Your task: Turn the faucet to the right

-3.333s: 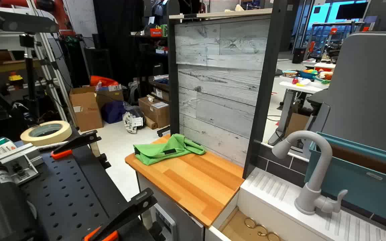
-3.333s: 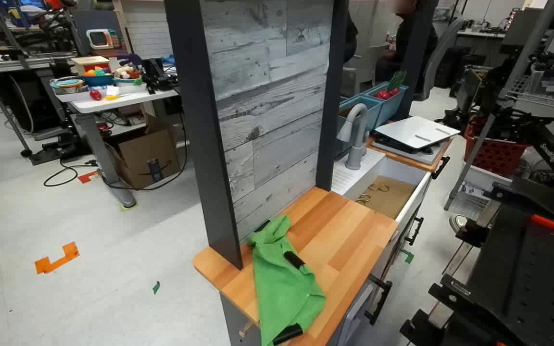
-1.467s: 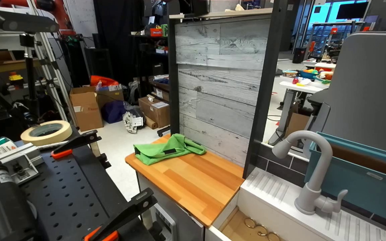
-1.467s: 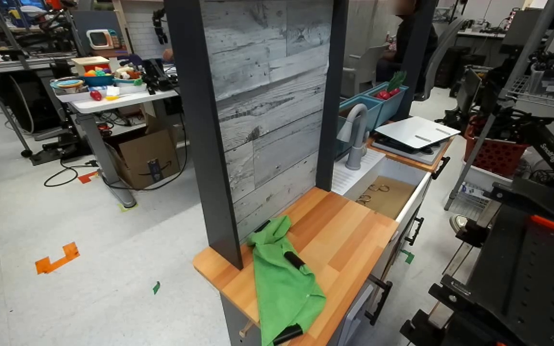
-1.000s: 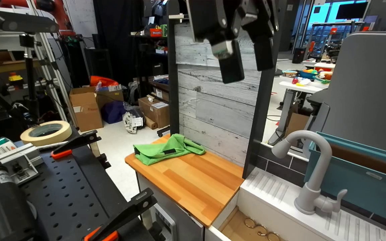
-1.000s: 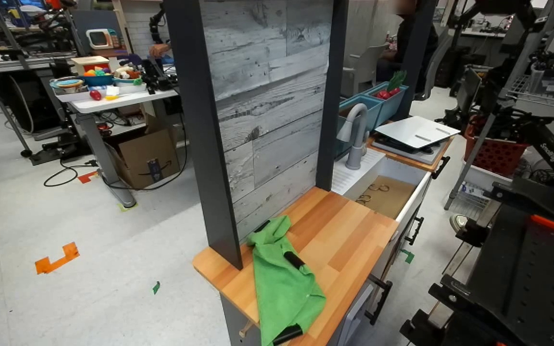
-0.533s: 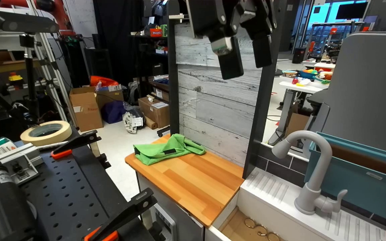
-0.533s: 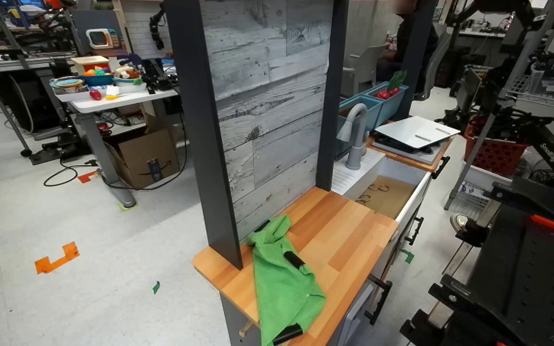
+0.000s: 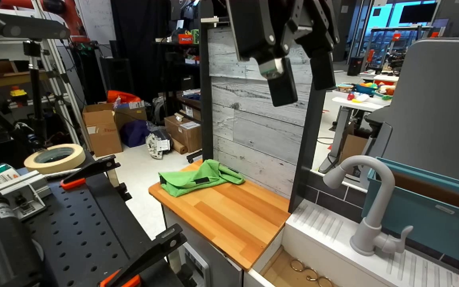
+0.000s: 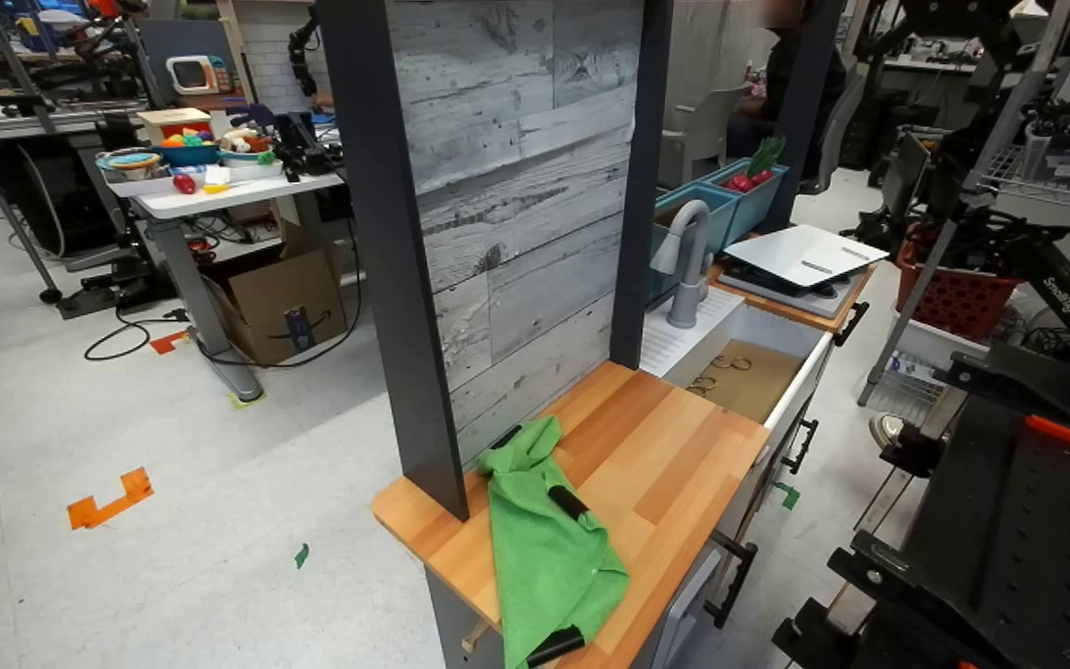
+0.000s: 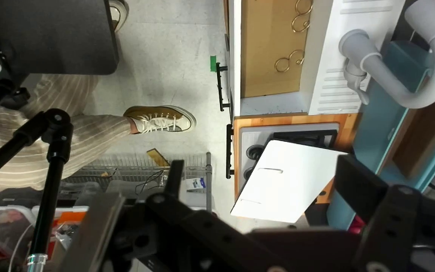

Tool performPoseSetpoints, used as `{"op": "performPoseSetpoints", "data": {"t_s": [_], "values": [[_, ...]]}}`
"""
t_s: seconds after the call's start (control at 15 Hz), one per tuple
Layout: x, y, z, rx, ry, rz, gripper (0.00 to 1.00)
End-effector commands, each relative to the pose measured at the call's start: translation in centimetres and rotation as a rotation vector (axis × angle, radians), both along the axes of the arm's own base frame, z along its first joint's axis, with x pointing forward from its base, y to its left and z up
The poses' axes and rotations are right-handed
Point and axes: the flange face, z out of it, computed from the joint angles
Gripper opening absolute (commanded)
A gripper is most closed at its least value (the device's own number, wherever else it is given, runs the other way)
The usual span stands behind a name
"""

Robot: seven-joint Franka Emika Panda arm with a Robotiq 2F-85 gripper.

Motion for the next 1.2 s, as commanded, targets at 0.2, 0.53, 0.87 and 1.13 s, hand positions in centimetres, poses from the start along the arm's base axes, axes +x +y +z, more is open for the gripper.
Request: {"op": "performPoseSetpoints", "data": {"t_s": [0.2,0.53,0.87,1.13], "values": [[5.0,-0.9,-3.7,0.032,0.016,0.046,1.0],[8.0,-1.7,-5.5,0.083,-0.075,0.233,1.0],[9.5,-2.1,-7.7,0.236,-0.134,0.393,1.0],[10.4,-3.1,-9.1,0.338,-0.116,0.417,1.0]]}}
